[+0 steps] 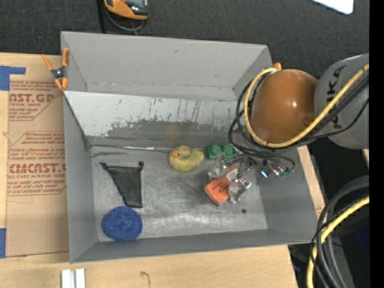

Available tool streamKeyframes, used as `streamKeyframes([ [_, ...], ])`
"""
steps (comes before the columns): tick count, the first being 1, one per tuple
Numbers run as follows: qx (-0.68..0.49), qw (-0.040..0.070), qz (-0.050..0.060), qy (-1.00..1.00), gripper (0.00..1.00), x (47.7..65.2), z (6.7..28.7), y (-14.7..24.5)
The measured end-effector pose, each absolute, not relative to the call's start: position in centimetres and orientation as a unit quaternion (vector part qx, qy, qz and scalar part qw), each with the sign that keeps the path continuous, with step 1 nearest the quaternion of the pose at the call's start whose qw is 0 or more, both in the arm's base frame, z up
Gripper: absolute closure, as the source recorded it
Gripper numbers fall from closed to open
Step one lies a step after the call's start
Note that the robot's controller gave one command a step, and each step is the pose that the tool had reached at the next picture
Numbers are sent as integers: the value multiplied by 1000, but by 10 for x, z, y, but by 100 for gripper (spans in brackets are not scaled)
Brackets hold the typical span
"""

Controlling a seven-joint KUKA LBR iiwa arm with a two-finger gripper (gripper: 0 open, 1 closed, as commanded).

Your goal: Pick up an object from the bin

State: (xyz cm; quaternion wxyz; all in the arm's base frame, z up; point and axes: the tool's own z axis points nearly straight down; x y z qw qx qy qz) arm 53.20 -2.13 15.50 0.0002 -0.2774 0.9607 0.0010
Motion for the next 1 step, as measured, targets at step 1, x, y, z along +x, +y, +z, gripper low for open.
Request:
streamKeyframes([
  [1, -273, 0, 1, 962, 100, 531, 155, -18],
])
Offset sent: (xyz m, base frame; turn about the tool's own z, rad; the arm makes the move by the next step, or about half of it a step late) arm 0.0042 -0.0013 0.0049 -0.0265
